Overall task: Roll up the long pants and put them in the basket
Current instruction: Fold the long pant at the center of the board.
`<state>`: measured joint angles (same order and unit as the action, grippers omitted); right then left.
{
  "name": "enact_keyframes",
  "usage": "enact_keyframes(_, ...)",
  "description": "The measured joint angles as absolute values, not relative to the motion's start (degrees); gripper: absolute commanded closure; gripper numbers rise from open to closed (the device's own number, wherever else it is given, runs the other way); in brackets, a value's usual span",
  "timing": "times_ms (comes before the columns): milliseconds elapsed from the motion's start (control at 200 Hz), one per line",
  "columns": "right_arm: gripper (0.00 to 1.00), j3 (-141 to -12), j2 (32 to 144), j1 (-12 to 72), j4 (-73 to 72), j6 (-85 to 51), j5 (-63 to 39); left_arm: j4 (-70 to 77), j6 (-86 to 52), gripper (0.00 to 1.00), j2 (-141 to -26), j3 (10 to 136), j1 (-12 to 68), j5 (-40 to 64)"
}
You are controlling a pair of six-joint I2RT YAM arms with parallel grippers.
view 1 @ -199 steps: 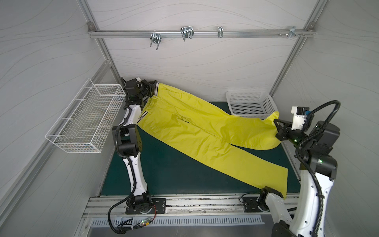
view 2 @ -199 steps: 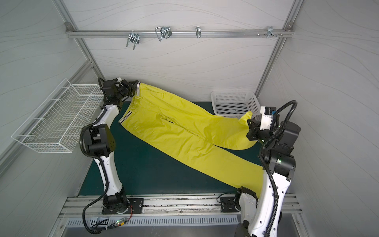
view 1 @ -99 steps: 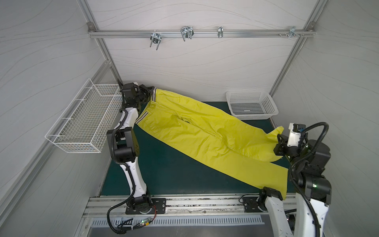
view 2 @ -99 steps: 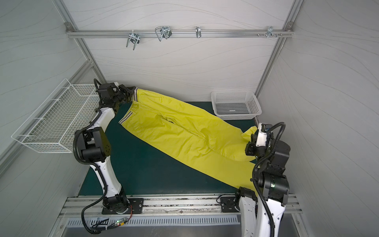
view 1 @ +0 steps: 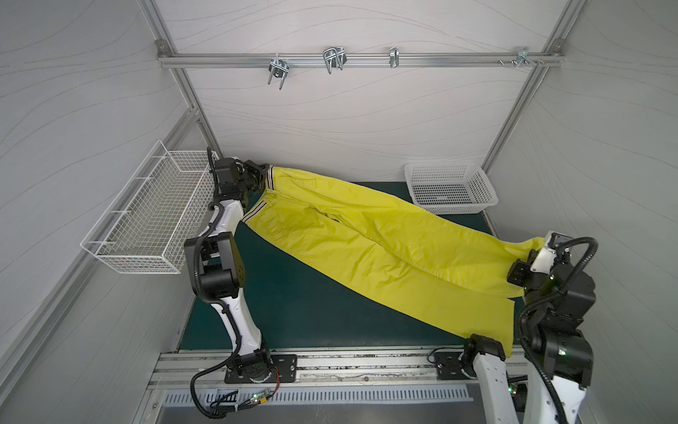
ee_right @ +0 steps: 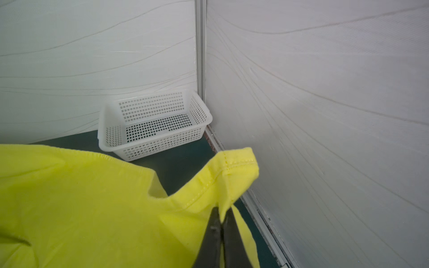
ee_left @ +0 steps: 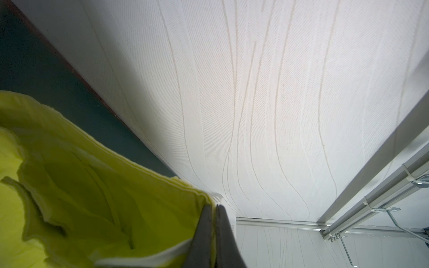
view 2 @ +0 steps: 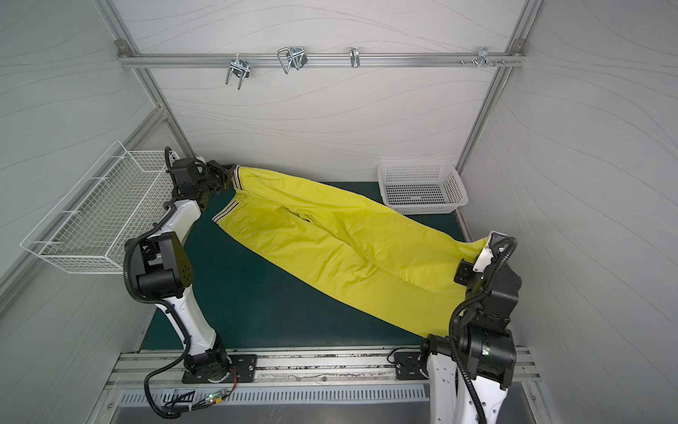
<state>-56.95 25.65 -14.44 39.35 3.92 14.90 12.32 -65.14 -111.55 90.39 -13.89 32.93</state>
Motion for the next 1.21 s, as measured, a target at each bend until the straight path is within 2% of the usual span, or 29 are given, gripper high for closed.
enact_keyframes(380, 0.99, -56.75, 25.32, -14.44, 36.47, 5.45, 18.55, 16.45, -64.27, 1.0, -110.34, 86.06, -15.57, 32.53)
enact_keyframes(465, 0.86, -56.84, 24.36, -14.41, 36.64, 5.32, 17.19, 18.44, -64.38, 1.0, -110.21, 85.19, -15.66, 32.86)
enact_keyframes(520, 0.67, -57.19, 24.1, -14.41, 36.99, 5.32, 16.08, 19.33, -64.64, 1.0, -110.17, 84.77, -15.73, 33.01)
enact_keyframes(545, 0.61, -57.36, 24.1, -14.41, 37.1, 4.6, 15.66, 19.84, -64.73, 1.0, -110.17, 84.62, -15.75, 33.01)
enact_keyframes(690, 0.53, -59.0, 24.16, -14.06, 37.56, 4.21, 11.86, 22.44, -65.69, 1.0, -110.17, 83.48, -15.9, 32.99)
enact_keyframes(871, 0.4, -60.34, 27.24, -12.1, 36.91, 4.49, -1.93, 24.58, -67.05, 1.0, -110.17, 82.39, -16.01, 32.91)
enact_keyframes(976, 0.4, -59.99, 33.23, -10.7, 34.74, 3.97, -13.61, 25.04, -67.75, 1.0, -110.17, 82.39, -16.01, 33.06)
enact_keyframes(1081, 0.48, -61.43, 43.88, -7.6, 33.85, 4.43, -23.88, 25.69, -68.51, 1.0, -110.21, 82.39, -16.01, 33.28)
enact_keyframes(1206, 0.47, -66.54, 57.49, 3.44, 34.22, 7.81, -25.85, 28.12, -70.35, 1.0, -110.65, 82.37, -16.05, 33.45)
